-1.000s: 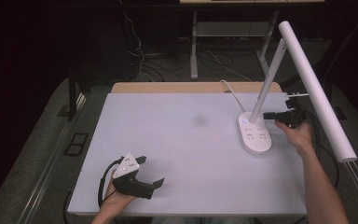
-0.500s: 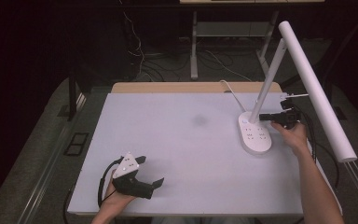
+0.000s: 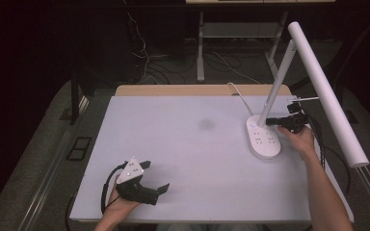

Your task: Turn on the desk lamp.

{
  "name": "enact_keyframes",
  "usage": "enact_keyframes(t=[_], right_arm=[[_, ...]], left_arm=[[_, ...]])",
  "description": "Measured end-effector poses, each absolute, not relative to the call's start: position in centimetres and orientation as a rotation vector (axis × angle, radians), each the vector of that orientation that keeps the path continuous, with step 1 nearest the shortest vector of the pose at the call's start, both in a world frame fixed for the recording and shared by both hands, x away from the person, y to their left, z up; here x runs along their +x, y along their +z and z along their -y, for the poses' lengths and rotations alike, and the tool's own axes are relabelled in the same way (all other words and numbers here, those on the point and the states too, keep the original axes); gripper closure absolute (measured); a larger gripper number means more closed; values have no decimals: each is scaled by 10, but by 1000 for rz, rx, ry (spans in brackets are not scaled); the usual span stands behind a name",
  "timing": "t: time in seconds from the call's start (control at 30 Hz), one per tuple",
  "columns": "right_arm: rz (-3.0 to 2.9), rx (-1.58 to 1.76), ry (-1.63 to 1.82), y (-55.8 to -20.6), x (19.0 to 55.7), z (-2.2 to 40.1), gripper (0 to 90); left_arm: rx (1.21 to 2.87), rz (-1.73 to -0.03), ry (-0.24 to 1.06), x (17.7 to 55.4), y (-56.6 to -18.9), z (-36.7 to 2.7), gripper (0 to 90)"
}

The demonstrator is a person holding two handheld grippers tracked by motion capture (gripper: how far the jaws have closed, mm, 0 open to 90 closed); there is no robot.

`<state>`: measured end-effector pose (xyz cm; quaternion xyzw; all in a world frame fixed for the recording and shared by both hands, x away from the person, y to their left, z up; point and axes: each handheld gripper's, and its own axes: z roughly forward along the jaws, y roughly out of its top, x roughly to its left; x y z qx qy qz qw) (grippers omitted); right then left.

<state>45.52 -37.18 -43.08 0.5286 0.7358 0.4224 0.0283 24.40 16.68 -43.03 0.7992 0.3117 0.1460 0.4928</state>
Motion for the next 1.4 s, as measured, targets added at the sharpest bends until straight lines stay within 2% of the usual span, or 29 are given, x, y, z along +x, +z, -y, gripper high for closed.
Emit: enact_keyframes(t=[1.4], right_arm=[[-2250,1634,1291,-432,451,373,895]], left_arm=[[1946,-749,348,244,-431,-166,0]])
